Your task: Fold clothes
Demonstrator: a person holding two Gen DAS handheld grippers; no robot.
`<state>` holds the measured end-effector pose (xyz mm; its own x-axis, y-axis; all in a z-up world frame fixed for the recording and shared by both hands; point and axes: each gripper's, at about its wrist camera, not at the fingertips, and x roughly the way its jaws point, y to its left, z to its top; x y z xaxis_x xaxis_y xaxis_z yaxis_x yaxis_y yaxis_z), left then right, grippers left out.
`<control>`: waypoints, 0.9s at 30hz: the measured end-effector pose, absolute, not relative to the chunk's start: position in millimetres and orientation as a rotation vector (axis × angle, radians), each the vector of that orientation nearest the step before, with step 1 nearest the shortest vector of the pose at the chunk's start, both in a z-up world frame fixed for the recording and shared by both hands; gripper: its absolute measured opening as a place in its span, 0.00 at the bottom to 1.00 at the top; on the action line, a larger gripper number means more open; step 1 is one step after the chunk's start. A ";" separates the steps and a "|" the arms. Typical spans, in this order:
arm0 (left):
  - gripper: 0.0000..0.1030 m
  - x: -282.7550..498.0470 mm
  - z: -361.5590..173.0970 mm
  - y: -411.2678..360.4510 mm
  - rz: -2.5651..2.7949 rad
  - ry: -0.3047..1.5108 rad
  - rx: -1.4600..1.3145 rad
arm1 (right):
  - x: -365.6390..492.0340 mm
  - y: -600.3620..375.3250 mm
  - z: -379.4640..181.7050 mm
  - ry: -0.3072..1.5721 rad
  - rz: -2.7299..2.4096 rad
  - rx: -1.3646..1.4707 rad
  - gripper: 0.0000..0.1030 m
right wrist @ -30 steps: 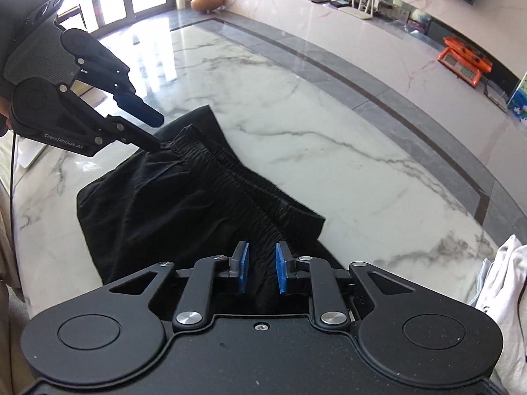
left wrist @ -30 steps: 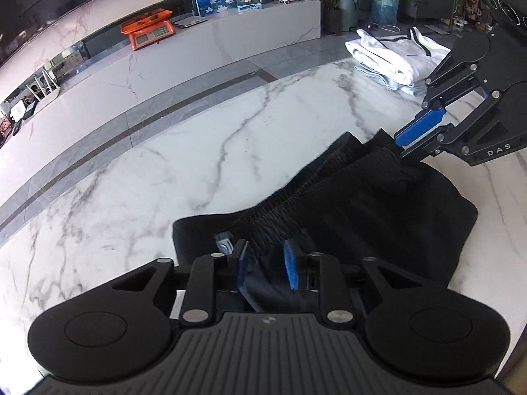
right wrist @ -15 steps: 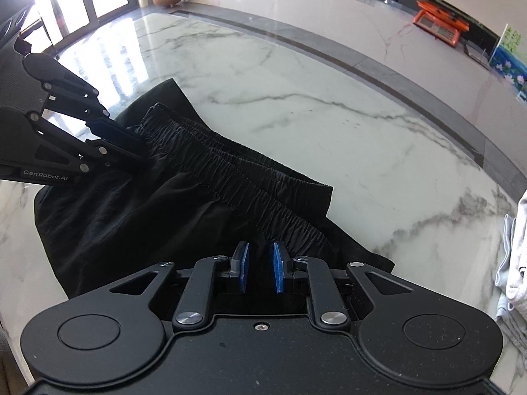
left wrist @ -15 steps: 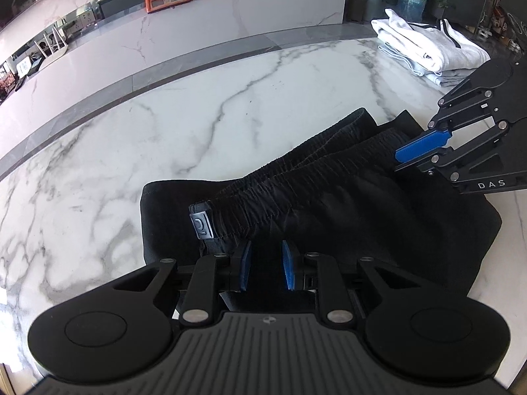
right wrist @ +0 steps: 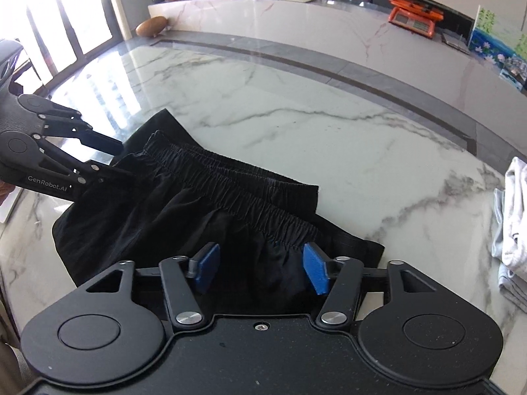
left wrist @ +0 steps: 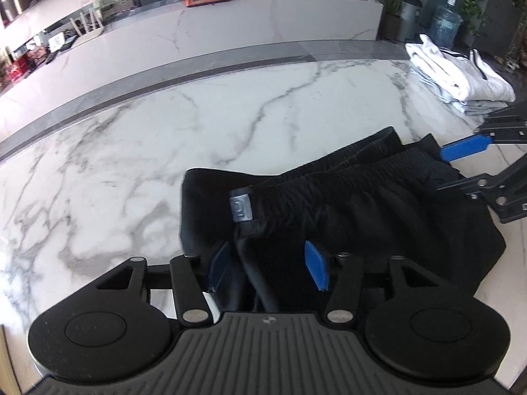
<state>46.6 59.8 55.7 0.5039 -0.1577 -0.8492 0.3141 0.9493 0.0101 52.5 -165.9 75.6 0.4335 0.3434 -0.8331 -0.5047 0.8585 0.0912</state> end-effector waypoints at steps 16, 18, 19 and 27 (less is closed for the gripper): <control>0.53 34.3 33.9 81.0 -0.159 1.056 -0.053 | 38.8 -222.5 34.9 1.039 0.317 0.181 0.61; 0.54 31.9 30.7 83.8 -0.153 1.057 -0.075 | 38.6 -222.0 32.9 1.037 0.320 0.191 0.62; 0.54 30.1 29.9 85.7 -0.150 1.053 -0.090 | 38.6 -221.2 32.9 1.035 0.321 0.195 0.62; 0.60 23.3 24.3 96.0 -0.148 1.054 -0.162 | 40.3 -216.9 30.7 1.033 0.325 0.224 0.62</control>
<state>23.3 96.0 24.3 0.4864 -0.1985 -0.8509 0.0440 0.9782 -0.2031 40.3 -216.9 30.7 0.4709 0.3669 -0.8023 -0.1578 0.9298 0.3325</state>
